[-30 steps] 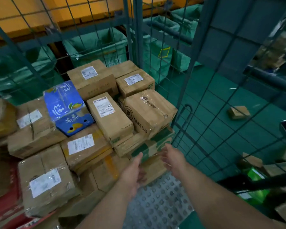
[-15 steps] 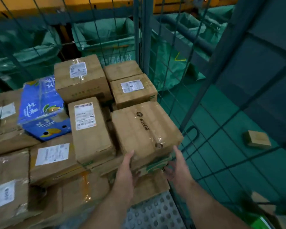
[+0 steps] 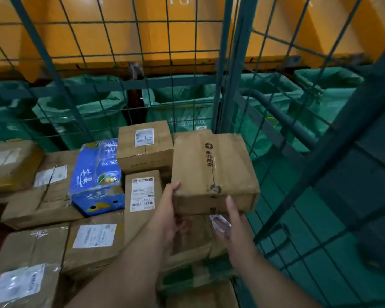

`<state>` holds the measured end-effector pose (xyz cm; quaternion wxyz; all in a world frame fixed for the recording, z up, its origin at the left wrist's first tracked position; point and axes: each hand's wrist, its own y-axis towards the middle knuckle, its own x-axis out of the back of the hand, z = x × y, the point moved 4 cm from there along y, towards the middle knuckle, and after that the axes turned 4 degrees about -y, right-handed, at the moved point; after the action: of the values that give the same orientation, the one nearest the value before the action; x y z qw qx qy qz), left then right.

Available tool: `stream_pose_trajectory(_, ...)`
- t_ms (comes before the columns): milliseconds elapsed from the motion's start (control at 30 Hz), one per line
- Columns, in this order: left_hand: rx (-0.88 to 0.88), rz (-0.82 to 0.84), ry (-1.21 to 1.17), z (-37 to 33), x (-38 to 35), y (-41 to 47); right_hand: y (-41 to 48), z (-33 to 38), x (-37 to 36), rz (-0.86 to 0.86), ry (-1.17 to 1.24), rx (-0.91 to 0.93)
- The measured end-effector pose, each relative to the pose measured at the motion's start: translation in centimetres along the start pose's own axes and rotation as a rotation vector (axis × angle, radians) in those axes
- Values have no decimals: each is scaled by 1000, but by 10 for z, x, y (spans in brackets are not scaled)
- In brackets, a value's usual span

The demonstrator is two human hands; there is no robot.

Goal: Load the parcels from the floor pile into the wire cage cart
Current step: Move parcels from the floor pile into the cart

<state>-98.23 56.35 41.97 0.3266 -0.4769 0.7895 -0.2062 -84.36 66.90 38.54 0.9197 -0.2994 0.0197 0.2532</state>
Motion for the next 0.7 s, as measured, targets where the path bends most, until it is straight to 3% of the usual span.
stream_pose_trajectory(133,-11,-40,-30,-16,-7,33,24,14,-36,17,53,-80)
stream_pose_trajectory(367,-77,-30,-21,-22,-13,60,92,28,-67,-208,-85,-118)
stream_pose_trajectory(433,-167,-70,138,-23,-8,64,110,36,-64,-208,-79,-94)
stream_pose_trajectory(533,-378,-276,497,-24,12,59,124,48,-67,-197,-40,-67)
stream_pose_trajectory(700,-515,-358,884,-4,47,70,139,51,-70,-129,91,-46)
